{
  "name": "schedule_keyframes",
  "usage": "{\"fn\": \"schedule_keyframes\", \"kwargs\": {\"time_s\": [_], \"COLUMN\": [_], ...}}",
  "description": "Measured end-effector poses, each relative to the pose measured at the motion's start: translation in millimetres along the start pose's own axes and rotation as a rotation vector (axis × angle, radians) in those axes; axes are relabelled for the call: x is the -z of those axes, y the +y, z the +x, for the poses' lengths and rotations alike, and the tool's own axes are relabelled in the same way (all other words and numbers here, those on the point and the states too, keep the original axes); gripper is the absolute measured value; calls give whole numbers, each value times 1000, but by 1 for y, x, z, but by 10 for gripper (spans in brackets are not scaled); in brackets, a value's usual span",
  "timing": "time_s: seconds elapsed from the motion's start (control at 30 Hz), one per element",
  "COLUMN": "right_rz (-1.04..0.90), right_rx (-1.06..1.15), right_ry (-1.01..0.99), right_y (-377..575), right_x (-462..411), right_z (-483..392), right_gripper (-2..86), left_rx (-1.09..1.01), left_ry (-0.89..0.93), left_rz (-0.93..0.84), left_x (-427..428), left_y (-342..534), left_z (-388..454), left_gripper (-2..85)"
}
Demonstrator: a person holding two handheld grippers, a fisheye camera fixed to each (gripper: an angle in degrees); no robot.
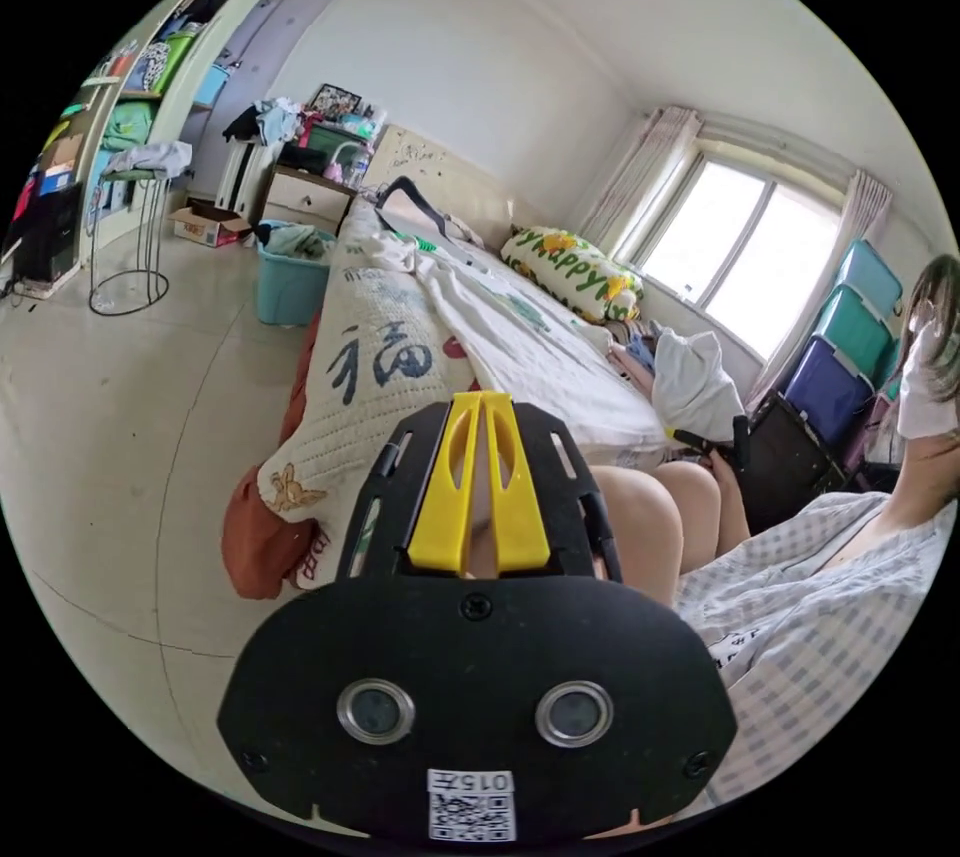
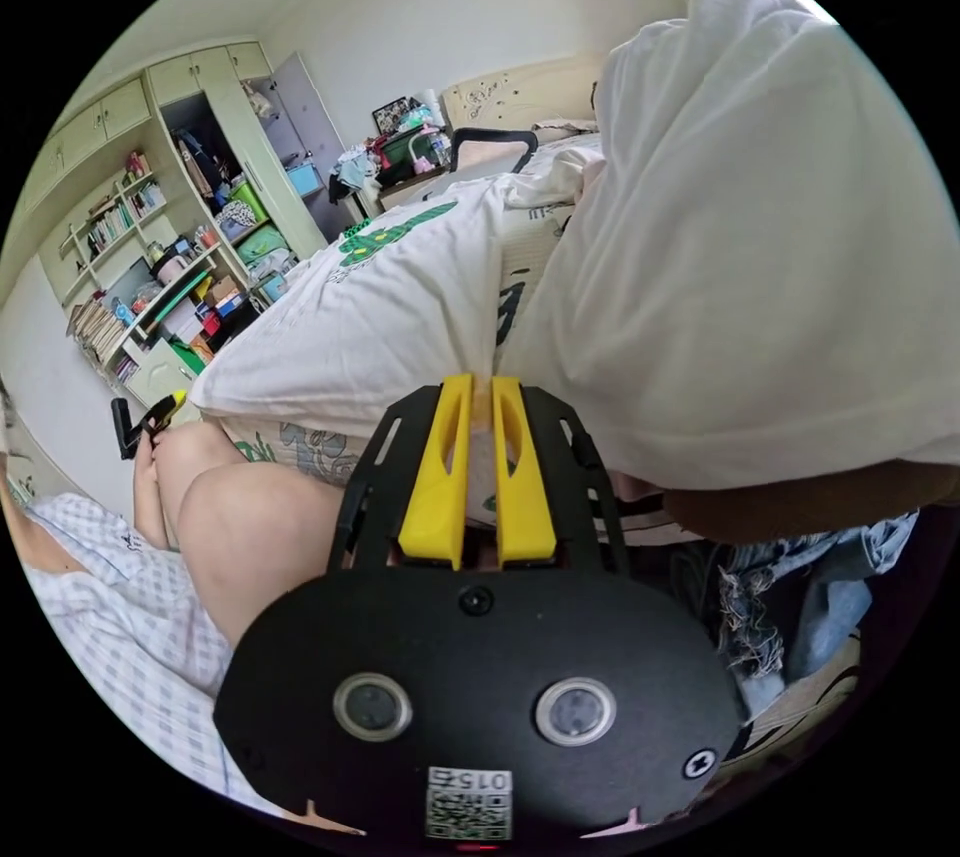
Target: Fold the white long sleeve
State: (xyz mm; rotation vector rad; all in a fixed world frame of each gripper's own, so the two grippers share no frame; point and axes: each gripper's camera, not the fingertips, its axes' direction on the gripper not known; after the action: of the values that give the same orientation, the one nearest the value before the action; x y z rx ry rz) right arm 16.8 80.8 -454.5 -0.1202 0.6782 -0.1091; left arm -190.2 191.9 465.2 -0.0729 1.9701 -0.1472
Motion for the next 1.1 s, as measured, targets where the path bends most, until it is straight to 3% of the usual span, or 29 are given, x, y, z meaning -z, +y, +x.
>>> {"fn": "schedule_keyframes", "kwargs": {"time_s": [0.1,0.23,0.4,0.7,0.97,1.1], "right_rz": [35,109,134,8,-16,-17], "right_rx": [-46,-94,-110,5,-24,53], "right_ry": [-13,-2,18,263,103,150], "right_y": [1,14,17,-27,-57,-93], "right_x": [5,7,8,2,-6,7], "right_z": [0,-11,-14,-31,-16,-23], "right_gripper": [39,38,24,11,39,51], "left_rx": [8,9,-85,-72,-81,-134], "left_ry": [19,77,52,-75,23,0], "left_rz": [39,-61,-115,-35,-86,-30], "left_x": [-1,-28,-59,-38,-43,-33], "left_y": [-7,-23,-25,-9,-29,-53], "left_z": [-4,-8,12,5,11,29], "left_gripper": [28,64,33,-4,-6,-4]}}
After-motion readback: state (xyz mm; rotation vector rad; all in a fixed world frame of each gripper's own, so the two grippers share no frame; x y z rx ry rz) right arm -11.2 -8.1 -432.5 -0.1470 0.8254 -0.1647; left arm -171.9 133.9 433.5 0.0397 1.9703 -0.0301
